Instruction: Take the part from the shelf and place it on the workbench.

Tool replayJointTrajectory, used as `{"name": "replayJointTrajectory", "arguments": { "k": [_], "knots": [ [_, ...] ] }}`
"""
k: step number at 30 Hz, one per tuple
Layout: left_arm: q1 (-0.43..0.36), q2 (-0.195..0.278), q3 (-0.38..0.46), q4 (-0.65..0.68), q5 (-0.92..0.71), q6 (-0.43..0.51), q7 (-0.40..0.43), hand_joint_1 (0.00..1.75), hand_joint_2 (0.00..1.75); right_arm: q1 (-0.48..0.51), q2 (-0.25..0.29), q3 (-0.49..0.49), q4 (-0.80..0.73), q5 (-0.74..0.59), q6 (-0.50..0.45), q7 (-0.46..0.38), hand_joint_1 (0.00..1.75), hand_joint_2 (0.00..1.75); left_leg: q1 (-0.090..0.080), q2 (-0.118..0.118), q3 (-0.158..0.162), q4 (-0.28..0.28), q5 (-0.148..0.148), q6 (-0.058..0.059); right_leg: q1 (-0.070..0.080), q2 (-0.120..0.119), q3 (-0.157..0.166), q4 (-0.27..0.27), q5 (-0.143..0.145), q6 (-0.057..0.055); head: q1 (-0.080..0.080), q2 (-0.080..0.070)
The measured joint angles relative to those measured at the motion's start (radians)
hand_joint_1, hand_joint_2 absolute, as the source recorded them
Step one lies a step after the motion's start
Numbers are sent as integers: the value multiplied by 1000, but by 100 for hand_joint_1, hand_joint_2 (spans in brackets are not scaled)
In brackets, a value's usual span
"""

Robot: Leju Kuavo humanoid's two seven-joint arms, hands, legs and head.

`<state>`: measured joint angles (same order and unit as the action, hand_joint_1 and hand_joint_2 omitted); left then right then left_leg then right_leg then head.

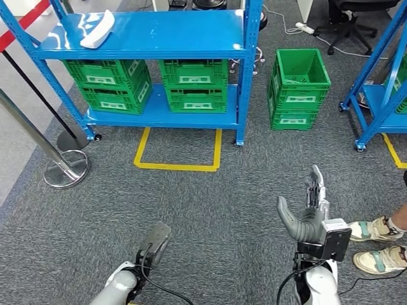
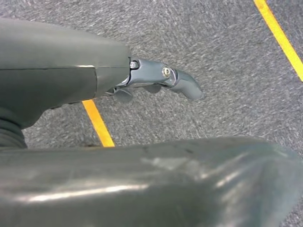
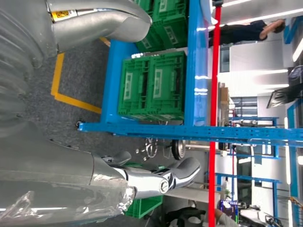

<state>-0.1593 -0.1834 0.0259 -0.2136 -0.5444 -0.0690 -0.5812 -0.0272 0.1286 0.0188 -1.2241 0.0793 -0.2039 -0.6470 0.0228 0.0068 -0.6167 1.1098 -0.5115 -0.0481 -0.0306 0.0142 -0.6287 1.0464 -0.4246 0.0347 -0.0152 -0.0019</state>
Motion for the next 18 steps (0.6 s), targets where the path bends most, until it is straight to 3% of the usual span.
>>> {"name": "replayJointTrajectory", "arguments": {
  "k": [2, 3, 4, 5, 7, 9, 11, 13, 14, 17, 18],
  "knots": [
    [1, 1, 0, 0, 0, 0, 0, 0, 0, -2, 0, 1, 4, 2, 0, 1, 0, 175, -1, -1, -70, 128, -43, 1, 2, 0, 0, 0, -1, -4, 0, 0],
    [2, 1, 0, 0, 0, 0, 0, 0, 0, -2, 0, 1, 7, 3, 0, 1, 0, 175, -2, -1, -92, 161, -44, 3, 2, 1, 0, 0, -2, -5, 0, 0],
    [3, 1, 0, 0, 0, 0, 0, 0, 0, -1, 0, 2, 8, 4, 1, 2, 0, 175, -3, -1, -97, 159, -25, 7, 2, 3, 1, 0, -2, -6, 0, 0],
    [3, 1, 0, 0, 0, 0, 0, 0, 0, -2, 0, 3, 10, 4, 2, 2, 0, 175, -4, -2, -84, 121, 9, 11, 2, 6, 3, 0, -2, -6, 0, 0],
    [2, 2, 0, 0, 0, 0, 0, 0, 0, -3, 0, 7, 10, 2, 3, 2, 0, 175, -6, -5, -32, 0, 76, 22, 4, 10, 4, 1, -3, -2, 0, 0],
    [1, 1, 0, 0, 0, 1, 0, 0, 0, -3, 0, 10, 10, 1, 4, 1, 0, 87, -9, -7, 1, -80, 95, 25, 7, 13, 0, 1, -3, 8, 1, 0],
    [2, 0, 0, 0, 0, 2, 0, 0, 0, -3, 0, 11, 10, 1, 6, 1, 0, 0, -11, -8, 4, -97, 91, 28, 7, 13, -1, -6, 1, 22, 2, 0],
    [2, 0, 0, 0, -1, 5, 0, 0, 0, -3, 0, 11, 10, 1, 7, 2, 0, 0, -10, -8, 5, -101, 96, 39, 4, 8, -7, 4, -9, 32, 4, 0],
    [2, 0, 0, 0, -2, 6, 0, 0, 0, -4, 0, 11, 11, 1, 8, 4, 0, 0, -10, -8, 6, -103, 98, 45, 4, 4, -23, 36, -30, 35, 7, 0],
    [3, 0, 0, 0, -3, 6, 2, 0, 0, -3, 0, 14, 16, 0, 11, 11, 0, 0, -16, -7, 7, -103, 98, 57, 7, -5, -111, 225, -120, 38, 12, 0],
    [4, 0, 0, 0, -3, 6, 3, 0, 0, -2, 0, 15, 18, 0, 12, 12, 0, 0, -19, -6, 7, -103, 98, 58, 9, -5, -130, 266, -129, 37, 11, 0]
  ]
}}
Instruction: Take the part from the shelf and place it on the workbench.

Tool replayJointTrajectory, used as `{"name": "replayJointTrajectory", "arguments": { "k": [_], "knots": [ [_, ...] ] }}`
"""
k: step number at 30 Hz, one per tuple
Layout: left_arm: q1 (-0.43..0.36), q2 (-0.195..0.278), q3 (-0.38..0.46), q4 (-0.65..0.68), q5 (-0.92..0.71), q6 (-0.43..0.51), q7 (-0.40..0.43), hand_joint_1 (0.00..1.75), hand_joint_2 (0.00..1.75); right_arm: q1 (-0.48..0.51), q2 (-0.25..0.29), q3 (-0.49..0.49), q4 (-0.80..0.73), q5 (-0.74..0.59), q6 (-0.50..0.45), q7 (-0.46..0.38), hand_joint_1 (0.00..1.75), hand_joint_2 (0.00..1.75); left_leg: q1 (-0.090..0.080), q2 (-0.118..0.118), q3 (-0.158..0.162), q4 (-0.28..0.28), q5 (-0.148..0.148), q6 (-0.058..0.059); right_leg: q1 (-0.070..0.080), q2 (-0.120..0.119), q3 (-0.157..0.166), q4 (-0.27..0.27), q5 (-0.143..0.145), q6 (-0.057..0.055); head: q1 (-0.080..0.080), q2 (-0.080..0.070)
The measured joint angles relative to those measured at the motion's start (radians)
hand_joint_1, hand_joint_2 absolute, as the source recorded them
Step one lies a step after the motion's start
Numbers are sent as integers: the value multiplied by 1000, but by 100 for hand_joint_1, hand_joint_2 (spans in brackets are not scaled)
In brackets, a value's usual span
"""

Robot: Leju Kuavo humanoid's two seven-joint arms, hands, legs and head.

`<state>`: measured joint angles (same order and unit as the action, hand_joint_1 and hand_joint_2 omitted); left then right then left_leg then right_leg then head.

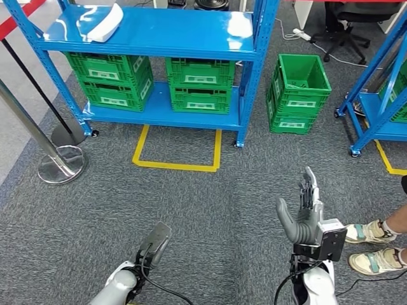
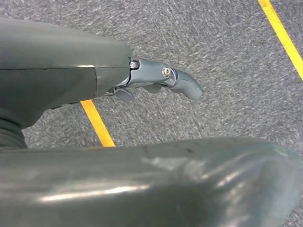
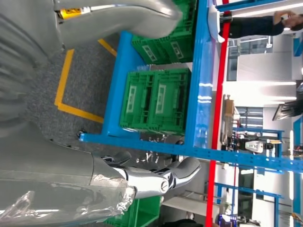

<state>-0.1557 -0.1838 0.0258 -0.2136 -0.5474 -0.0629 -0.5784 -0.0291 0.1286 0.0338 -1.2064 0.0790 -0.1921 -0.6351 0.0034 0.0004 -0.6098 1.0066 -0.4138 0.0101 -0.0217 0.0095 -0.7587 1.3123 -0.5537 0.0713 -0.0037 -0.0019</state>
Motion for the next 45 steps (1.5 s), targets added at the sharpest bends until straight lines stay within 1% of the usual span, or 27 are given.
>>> {"name": "replayJointTrajectory", "arguments": {
  "k": [1, 2, 3, 5, 6, 8, 10, 12, 14, 15, 16, 17, 18, 20, 22, 23, 25, 31, 34, 35, 36, 38, 39, 40, 41, 43, 45],
  "knots": [
    [0, 0, 0, 0, 0, 0, 0, 0, 0, 1, 0, 1, 2, 0, 1, 1, 0, 0, -3, 0, 1, 0, 0, 1, 2, 0, -1, 4, 10, -3, 0, 0],
    [0, 0, 0, 0, 0, 0, 0, 0, 0, 1, 0, 1, 3, 0, 1, 1, 0, 0, -5, 0, 2, 0, -1, 2, 5, 0, 19, -36, 37, -7, 0, 0],
    [0, 0, 0, 0, 0, 0, 0, 0, 0, 0, 0, 1, 3, 0, 1, 2, 0, 0, -6, -1, 4, 1, -2, 2, 8, -1, 54, -104, 72, -12, 0, 0],
    [0, 0, 0, 0, 0, 0, 1, 0, 0, -2, 0, 2, 4, 0, 1, 2, 0, 0, -11, -1, 5, 3, -3, -2, 15, -4, 123, -231, 114, -24, 0, 0],
    [0, 0, 0, 0, 0, 0, 1, 0, 0, -3, 0, 2, 5, 0, 1, 3, 0, 0, -12, -1, 4, 4, -3, -5, 18, -4, 140, -261, 120, -28, -1, 0],
    [0, 0, 0, 0, 0, 0, 1, 0, 0, -3, 0, 3, 6, -1, 3, 5, 0, 0, -12, -1, 2, 4, -1, -12, 20, -1, 144, -272, 121, -36, -2, 0],
    [0, 0, -1, 0, 1, 0, 1, 0, 0, -3, 0, 3, 6, -2, 5, 7, 0, 87, -10, -1, -2, 13, -11, -24, 16, 0, 145, -276, 125, -46, -3, 0],
    [-1, 1, -1, 0, 2, 0, 1, 0, 0, -4, 0, 4, 9, -1, 5, 12, 0, 175, -8, -2, -32, 82, -56, -36, 10, 0, 148, -280, 127, -53, -6, 0],
    [1, 2, 0, 0, 5, 0, 1, 0, 0, -4, 0, 4, 15, 0, 0, 17, 0, 175, -3, -2, -92, 211, -117, -45, 8, 0, 148, -281, 126, -56, -9, 0],
    [2, 2, 0, 0, 6, 0, 1, 0, 0, -4, 0, 4, 20, 1, -3, 18, 0, 175, 0, -2, -116, 260, -131, -48, 7, 0, 148, -281, 126, -57, -9, 0],
    [4, 3, 0, 0, 8, 0, 1, 0, 0, -3, 0, 4, 23, 1, -4, 19, 0, 175, 2, -2, -124, 278, -127, -50, 5, 0, 148, -280, 125, -56, -9, 0],
    [4, 4, 0, 0, 9, 0, 1, 0, 0, -3, 0, 5, 26, 1, -5, 19, 0, 175, 5, -2, -114, 256, -104, -52, 3, 1, 148, -280, 125, -55, -9, 0],
    [4, 4, 0, 0, 11, 0, 1, 0, 0, -3, 0, 5, 28, 1, -5, 19, 0, 175, 7, -2, -86, 201, -70, -54, 1, 2, 150, -280, 125, -53, -9, 0],
    [3, 4, 0, 0, 12, 0, 1, 0, 0, -4, 0, 5, 30, 1, -4, 19, 0, 87, 13, -4, -21, 70, -18, -57, 0, 5, 149, -278, 124, -43, -12, 0],
    [3, 2, 0, 0, 12, -1, 1, 0, 0, -5, 0, 5, 31, 1, -4, 25, 0, 0, 13, -7, 6, 8, -9, -50, 3, 7, 145, -279, 125, -29, -15, 0],
    [3, 2, 0, 0, 12, -1, 0, 0, 0, -5, 0, 5, 32, 0, -5, 33, 0, 0, 10, -9, 7, 4, -11, -43, 3, 8, 144, -281, 127, -24, -16, 0],
    [5, 2, 0, 0, 12, -1, 0, 0, 0, -6, 0, 5, 34, 0, -6, 46, 0, 0, 7, -9, 5, 6, -11, -35, 2, 7, 146, -286, 130, -18, -16, 0],
    [5, 2, 0, 0, 12, 0, 0, 0, 0, -6, 0, 5, 35, -1, -6, 56, 0, 0, 7, -9, 5, 5, -10, -31, 1, 7, 148, -288, 131, -15, -15, 0],
    [4, 2, 0, 0, 13, 1, 0, 0, 0, -8, 0, 5, 43, -1, -9, 77, 0, 0, 11, -8, 7, 1, -6, -20, -1, 5, 141, -281, 123, -9, -15, 0],
    [3, 2, 0, 0, 14, 1, 0, 0, 0, -12, 0, 6, 54, -3, -12, 83, 0, 44, 10, -7, 8, 0, -6, -13, -1, 3, 112, -220, 91, -7, -13, 0],
    [3, 2, 0, 0, 15, 1, 0, 0, 0, -17, 0, 6, 79, -1, -22, 87, 0, 87, 7, -7, 9, 0, -8, -8, 1, 0, 87, -172, 78, -10, -11, 0],
    [4, 3, 0, 0, 18, 1, 0, 0, 0, -30, 0, 6, 137, 8, -48, 92, 0, 175, -1, -7, 15, 1, -13, 0, 7, -3, 77, -146, 82, -19, -7, 0],
    [3, 4, 0, 0, 19, 1, 0, 0, 0, -37, 0, 6, 166, 16, -62, 94, 0, 175, -5, -7, 18, 2, -16, -2, 11, -3, 107, -202, 110, -25, -7, 0],
    [3, 4, 0, 0, 19, 0, 0, 0, 0, -45, 0, 6, 187, 21, -67, 95, 0, 175, -7, -7, 18, 3, -16, -6, 13, -3, 132, -248, 121, -28, -8, 0],
    [3, 4, 0, 0, 19, -1, 0, 0, 0, -53, -2, 6, 211, 25, -69, 94, 0, 175, -8, -7, 17, 4, -16, -9, 15, -2, 143, -269, 121, -30, -9, 0],
    [2, 5, 0, 0, 19, -3, 0, 0, 0, -62, -6, 5, 264, 28, -67, 89, 0, 175, -7, -7, 15, 3, -15, -17, 17, -1, 145, -274, 121, -36, -9, 0],
    [2, 5, 0, 0, 19, -3, 0, 0, 0, -71, -11, 4, 305, 28, -64, 82, 0, 175, -5, -6, 7, 20, -30, -28, 14, 0, 147, -278, 124, -46, -10, 0]
  ]
}}
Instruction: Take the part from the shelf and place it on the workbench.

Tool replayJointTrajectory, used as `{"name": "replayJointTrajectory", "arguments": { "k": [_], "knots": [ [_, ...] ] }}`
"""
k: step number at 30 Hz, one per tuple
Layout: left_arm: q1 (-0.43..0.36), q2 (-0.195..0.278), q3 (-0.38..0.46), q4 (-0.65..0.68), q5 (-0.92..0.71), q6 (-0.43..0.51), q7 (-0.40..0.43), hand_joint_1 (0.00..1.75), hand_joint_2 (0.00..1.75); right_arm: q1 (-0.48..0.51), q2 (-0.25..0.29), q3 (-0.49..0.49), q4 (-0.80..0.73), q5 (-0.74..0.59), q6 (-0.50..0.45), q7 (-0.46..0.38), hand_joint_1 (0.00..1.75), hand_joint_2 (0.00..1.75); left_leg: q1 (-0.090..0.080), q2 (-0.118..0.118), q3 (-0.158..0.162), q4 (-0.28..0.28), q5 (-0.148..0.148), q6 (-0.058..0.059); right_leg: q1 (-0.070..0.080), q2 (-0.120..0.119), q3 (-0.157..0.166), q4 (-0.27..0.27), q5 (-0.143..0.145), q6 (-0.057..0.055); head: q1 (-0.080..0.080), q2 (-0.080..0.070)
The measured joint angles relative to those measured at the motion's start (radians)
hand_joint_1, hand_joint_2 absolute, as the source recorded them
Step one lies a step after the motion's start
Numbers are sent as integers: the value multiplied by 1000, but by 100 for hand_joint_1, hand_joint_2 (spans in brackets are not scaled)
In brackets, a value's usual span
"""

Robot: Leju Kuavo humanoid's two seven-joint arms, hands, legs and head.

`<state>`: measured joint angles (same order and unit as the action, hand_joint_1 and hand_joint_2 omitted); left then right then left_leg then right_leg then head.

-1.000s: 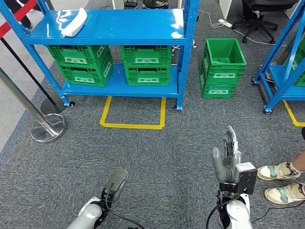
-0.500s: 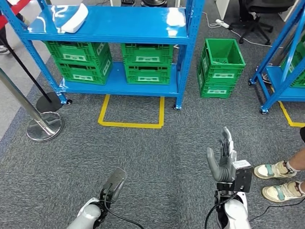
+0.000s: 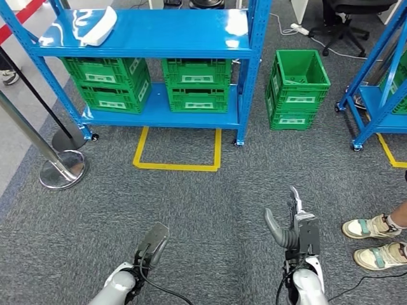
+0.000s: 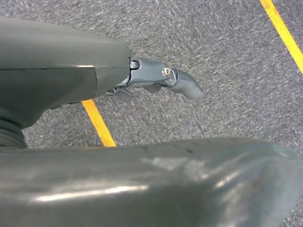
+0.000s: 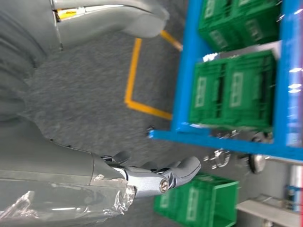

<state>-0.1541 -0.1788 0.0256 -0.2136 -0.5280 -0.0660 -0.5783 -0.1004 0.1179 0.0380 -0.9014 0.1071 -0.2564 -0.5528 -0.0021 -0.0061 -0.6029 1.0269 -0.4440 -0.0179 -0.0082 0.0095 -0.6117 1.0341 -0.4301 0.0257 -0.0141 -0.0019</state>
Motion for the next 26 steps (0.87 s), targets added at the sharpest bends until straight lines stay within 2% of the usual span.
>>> {"name": "replayJointTrajectory", "arguments": {
  "k": [1, 4, 5, 6, 7, 9, 10, 12, 14, 15, 16, 17, 19, 20, 21, 22, 24, 25, 26],
  "knots": [
    [-1, 0, 0, 0, 0, 0, 0, 0, 0, -6, -1, 0, 16, 0, 1, -2, 0, 175, 1, 0, -16, 35, -22, -6, -3, 0, 1, -2, 1, -5, -1, 0],
    [0, 1, 0, 0, 0, 0, 0, 0, 0, -16, -2, -1, 53, 0, 2, -5, 0, 175, 6, 0, -107, 224, -106, -19, -5, 0, 2, -3, 0, -11, -4, 0],
    [0, 1, 0, 0, 0, 0, 0, 0, 0, -17, -2, -1, 62, 0, 2, -5, 0, 175, 7, 0, -128, 261, -111, -21, -5, 0, 2, -2, -1, -12, -4, 0],
    [1, 2, 0, 0, 0, 0, 0, 0, 0, -18, -3, -1, 69, 0, 2, -5, 0, 175, 9, 0, -130, 261, -96, -21, -6, 1, 3, -2, -1, -12, -4, 0],
    [1, 2, 0, 0, 0, 0, 0, 0, 0, -19, -3, -1, 75, 1, 2, -4, 0, 175, 10, 0, -114, 222, -63, -22, -7, 2, 5, -2, -2, -11, -4, 0],
    [0, 3, 0, 0, 0, 0, 0, 0, 0, -25, -4, -2, 89, 10, -1, 7, 0, 175, 14, 0, -52, 90, 8, -25, -8, 5, 6, 0, -5, -4, -5, 0],
    [-1, 3, 0, 0, 1, 0, 0, 0, 0, -31, -5, -2, 101, 19, -7, 16, 0, 175, 15, 0, -27, 35, 26, -23, -6, 7, 5, 1, -5, 1, -6, 0],
    [-1, 2, 0, 0, 3, 0, 0, 0, 0, -41, -11, -5, 144, 35, -21, 29, 0, 175, 15, -2, -10, -10, 26, -14, -2, 9, 1, 1, -4, 12, -9, 0],
    [0, 2, 0, 0, 7, -1, 0, 0, 0, -45, -17, -15, 203, 32, -25, 14, 0, 175, 15, -3, -10, -14, 26, 1, -4, 7, 0, -2, -5, 22, -9, 0],
    [1, 2, 0, 0, 10, -1, 0, 0, 0, -46, -20, -23, 230, 26, -21, -2, 0, 175, 15, -3, -9, -16, 26, 9, -5, 5, -6, 9, -15, 27, -7, 0],
    [1, 2, 1, 0, 12, -1, -2, 0, 0, -48, -22, -31, 253, 21, -16, -21, 0, 175, 16, -3, -9, -17, 27, 16, -6, 2, -21, 40, -34, 31, -4, 0],
    [1, 2, 1, 0, 14, -1, -3, 0, 0, -50, -23, -39, 270, 19, -10, -39, 0, 175, 16, -2, -8, -17, 27, 21, -6, 0, -48, 94, -63, 33, -2, 0],
    [1, 3, 2, 0, 19, -5, -4, 0, 0, -54, -24, -51, 290, 17, 1, -64, 0, 175, 12, -1, -8, -17, 26, 26, -5, -1, -114, 232, -120, 35, 0, 0],
    [1, 4, 2, 0, 22, -8, -4, 0, 0, -54, -24, -56, 295, 18, 6, -67, 0, 175, 11, 0, -8, -17, 26, 27, -5, -1, -138, 278, -130, 35, 0, 0],
    [1, 4, 3, 0, 28, -12, -3, 0, 0, -54, -24, -59, 298, 21, 11, -66, 0, 175, 10, 0, -7, -17, 25, 28, -5, -1, -145, 287, -121, 34, 0, 0],
    [1, 4, 3, 0, 35, -19, 1, 0, 44, -54, -24, -61, 299, 24, 16, -61, 0, 175, 9, -1, -5, -16, 25, 28, -4, -1, -130, 253, -93, 32, 0, 0],
    [-1, 3, 6, 0, 50, -45, 13, 0, 131, -58, -24, -64, 299, 32, 24, -47, 0, 175, 8, -3, -1, -15, 22, 24, -3, -2, -63, 116, -26, 28, 1, 0],
    [-1, 2, 7, 0, 56, -61, 18, 0, 175, -60, -24, -64, 299, 36, 27, -39, 0, 175, 6, -3, -1, -13, 20, 20, -3, -1, -32, 57, -7, 25, 0, 0],
    [-2, 2, 8, 0, 58, -69, 20, 0, 175, -62, -24, -64, 299, 38, 29, -35, 0, 175, 5, -4, -1, -12, 19, 18, -2, -1, -16, 27, 1, 25, 0, 0]
  ]
}}
